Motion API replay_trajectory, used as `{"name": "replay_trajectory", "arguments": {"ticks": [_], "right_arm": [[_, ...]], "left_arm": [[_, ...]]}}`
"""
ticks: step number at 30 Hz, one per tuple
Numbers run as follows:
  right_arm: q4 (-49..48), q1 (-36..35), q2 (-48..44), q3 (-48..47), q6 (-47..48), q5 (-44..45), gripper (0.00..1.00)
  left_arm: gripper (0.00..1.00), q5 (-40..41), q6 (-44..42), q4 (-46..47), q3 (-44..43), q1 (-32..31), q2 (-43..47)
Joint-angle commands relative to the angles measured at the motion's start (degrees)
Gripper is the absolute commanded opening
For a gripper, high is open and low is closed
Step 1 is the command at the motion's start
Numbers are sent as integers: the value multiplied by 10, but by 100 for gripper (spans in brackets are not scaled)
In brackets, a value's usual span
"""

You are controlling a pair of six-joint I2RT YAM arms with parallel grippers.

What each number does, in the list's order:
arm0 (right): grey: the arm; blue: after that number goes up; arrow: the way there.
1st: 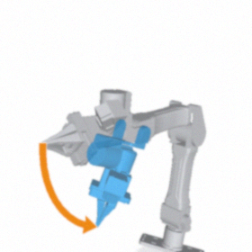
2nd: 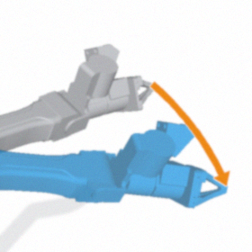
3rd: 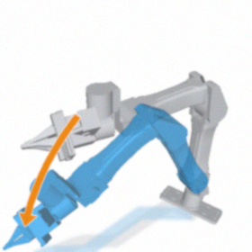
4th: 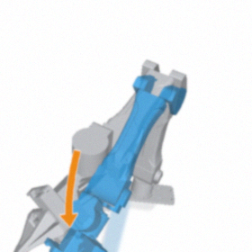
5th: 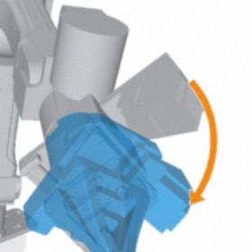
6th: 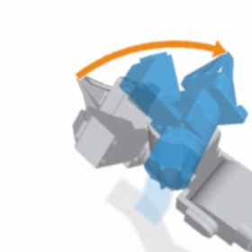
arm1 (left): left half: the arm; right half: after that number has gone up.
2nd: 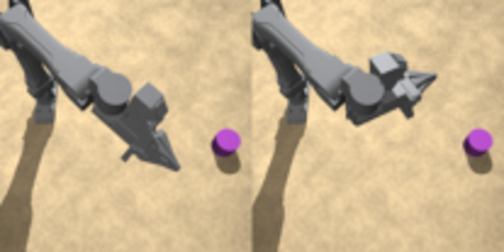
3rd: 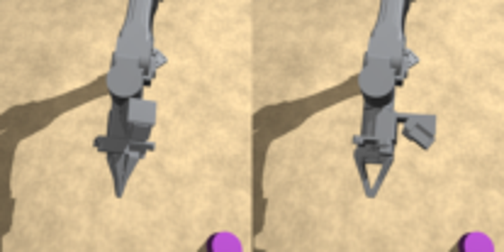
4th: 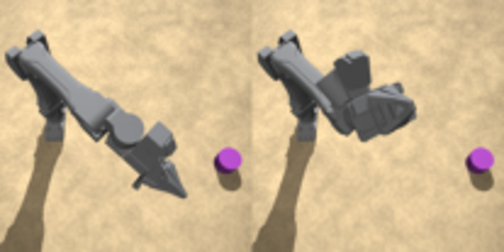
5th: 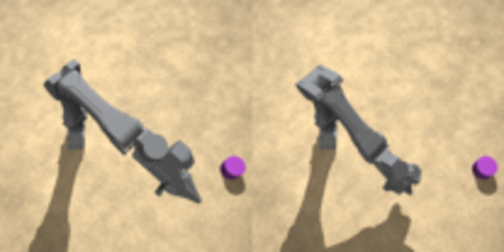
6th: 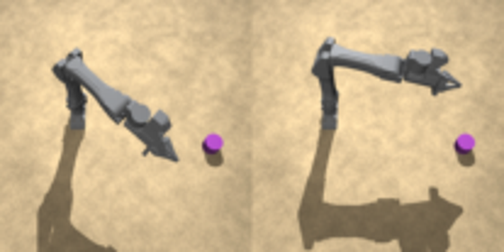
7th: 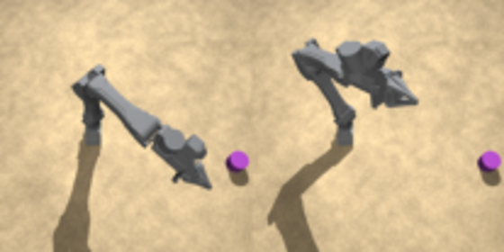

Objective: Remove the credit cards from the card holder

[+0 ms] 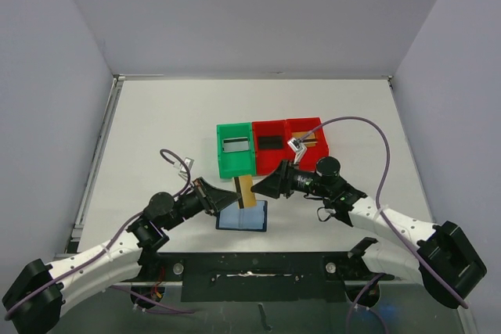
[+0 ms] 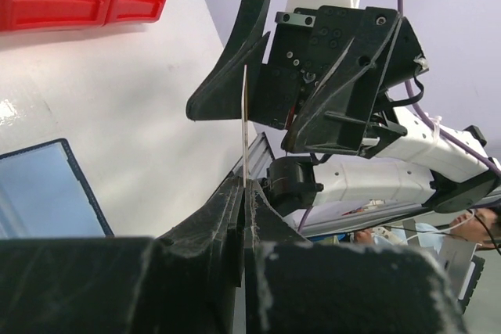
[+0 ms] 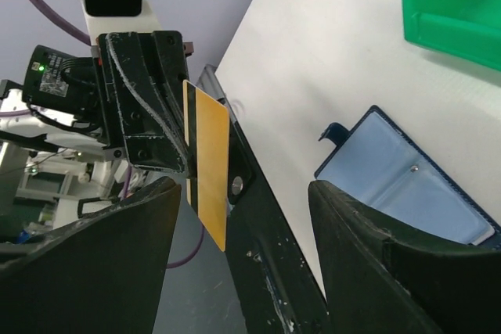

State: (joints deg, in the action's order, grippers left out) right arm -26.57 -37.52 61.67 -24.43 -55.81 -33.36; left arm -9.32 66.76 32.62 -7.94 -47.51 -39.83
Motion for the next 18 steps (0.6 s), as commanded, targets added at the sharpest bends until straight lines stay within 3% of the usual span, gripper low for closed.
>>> {"name": "replay_trajectory", "arguments": {"ticks": [1, 18], "right_arm": [[-77, -5, 10, -22, -19, -57, 64], [-213, -7, 63, -11, -83, -116, 25]], "left_arm": [[0, -11, 4, 103, -2, 4, -10], [0, -20, 17, 102, 5, 5, -11]]}}
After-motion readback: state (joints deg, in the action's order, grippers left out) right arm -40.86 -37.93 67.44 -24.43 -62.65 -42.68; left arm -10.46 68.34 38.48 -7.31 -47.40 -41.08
